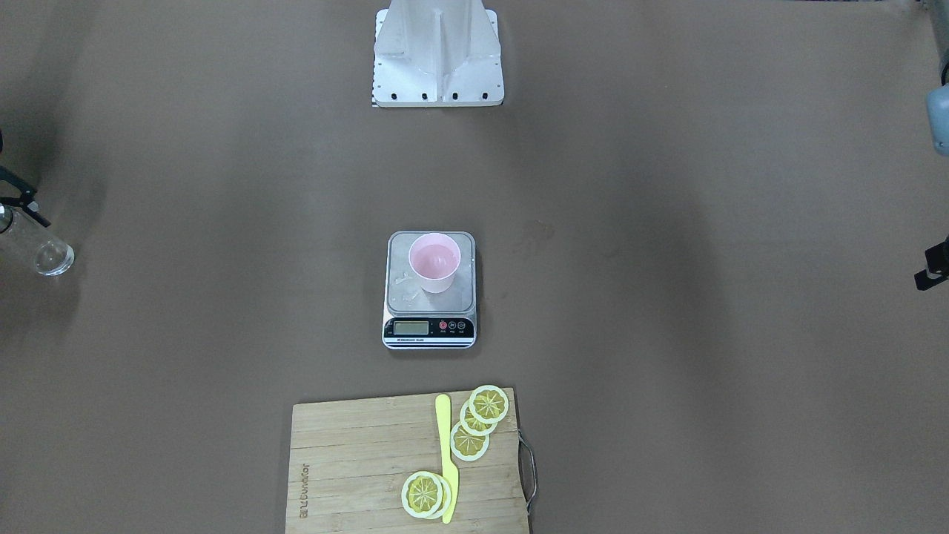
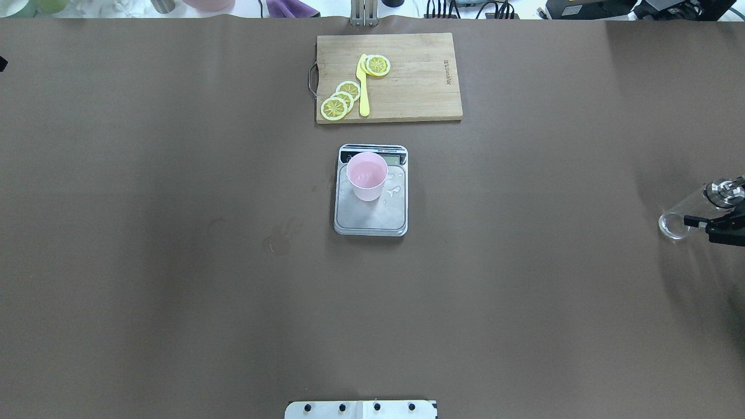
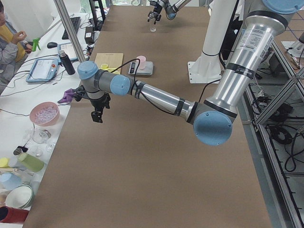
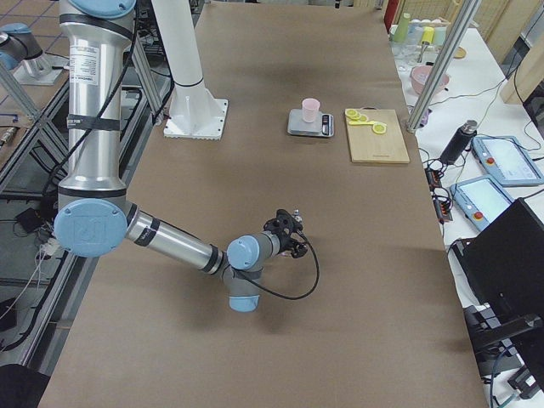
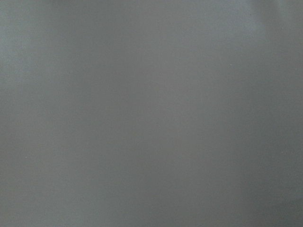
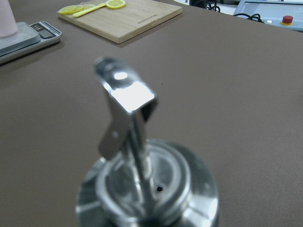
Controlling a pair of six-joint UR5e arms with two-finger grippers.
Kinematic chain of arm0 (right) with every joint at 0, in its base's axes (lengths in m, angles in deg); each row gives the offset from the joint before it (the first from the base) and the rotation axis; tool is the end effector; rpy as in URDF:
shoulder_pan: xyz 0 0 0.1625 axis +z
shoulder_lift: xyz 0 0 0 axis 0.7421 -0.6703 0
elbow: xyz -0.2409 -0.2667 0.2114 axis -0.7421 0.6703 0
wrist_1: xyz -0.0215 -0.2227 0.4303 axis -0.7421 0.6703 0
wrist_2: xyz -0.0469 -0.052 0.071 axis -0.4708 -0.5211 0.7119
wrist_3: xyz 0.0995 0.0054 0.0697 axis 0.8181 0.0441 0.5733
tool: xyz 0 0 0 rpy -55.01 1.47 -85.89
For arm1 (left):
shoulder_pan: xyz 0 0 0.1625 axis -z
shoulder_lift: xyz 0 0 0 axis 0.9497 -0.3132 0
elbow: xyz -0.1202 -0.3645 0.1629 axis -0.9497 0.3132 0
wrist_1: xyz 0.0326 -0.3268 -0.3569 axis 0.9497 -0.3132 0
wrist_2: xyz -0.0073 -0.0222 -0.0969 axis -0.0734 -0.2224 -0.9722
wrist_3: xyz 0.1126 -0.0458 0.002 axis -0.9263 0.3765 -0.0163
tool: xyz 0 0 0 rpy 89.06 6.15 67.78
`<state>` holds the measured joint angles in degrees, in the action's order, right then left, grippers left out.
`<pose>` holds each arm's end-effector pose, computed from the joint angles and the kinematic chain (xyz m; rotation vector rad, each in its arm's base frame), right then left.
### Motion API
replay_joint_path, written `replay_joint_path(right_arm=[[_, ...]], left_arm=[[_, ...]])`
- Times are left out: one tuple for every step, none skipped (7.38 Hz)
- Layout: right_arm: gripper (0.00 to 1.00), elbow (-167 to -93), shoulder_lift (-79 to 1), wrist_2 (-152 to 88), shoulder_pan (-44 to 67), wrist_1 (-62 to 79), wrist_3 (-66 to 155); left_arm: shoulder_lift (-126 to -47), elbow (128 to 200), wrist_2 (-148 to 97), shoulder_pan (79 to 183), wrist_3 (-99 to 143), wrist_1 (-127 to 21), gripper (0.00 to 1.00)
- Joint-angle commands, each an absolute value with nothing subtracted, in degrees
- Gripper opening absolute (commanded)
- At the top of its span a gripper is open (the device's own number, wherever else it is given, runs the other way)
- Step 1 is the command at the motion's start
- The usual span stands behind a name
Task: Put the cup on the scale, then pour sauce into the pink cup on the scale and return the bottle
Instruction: 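Lower the bottle onto the table with the right gripper and release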
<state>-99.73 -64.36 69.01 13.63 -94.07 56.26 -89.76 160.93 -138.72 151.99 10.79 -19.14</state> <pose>-0.1668 -0.4458 0.7362 1.0223 -1.0967 -0.4320 0.0740 -0.7121 0.4427 0.1308 0.7986 0.1956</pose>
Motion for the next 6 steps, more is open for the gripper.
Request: replay_joint_path(right_arm=[[1.0,-99.7,-67.7,71.1,13.7,-99.0,56.4],[1.0,-99.6,-69.0,72.8,13.8,-99.8,56.4],[1.0,-99.0,-70.4,76.5,18.1,-99.4,56.2],[1.0,-97.0,-70.5,79.9,23.5,-98.5,56.1],[1.0,-95.3,-70.5,81.6,28.0,-94.5,56.0],[1.0,-95.2,-70.4,82.0,31.9,-89.5,55.7]], left_arm=[[-89.7,161.0,-138.7,152.0,10.8,-19.1,0.98],[-89.7,161.0,-138.7,152.0,10.8,-19.1,0.98],[-89.7,161.0,-138.7,152.0,10.8,-19.1,0.98],[-89.6,161.0,-138.7,152.0,10.8,-19.1,0.98],[-89.6,161.0,-138.7,152.0,10.8,-19.1,0.98],[-89.6,161.1,-138.7,152.1,10.9,-19.1,0.98]])
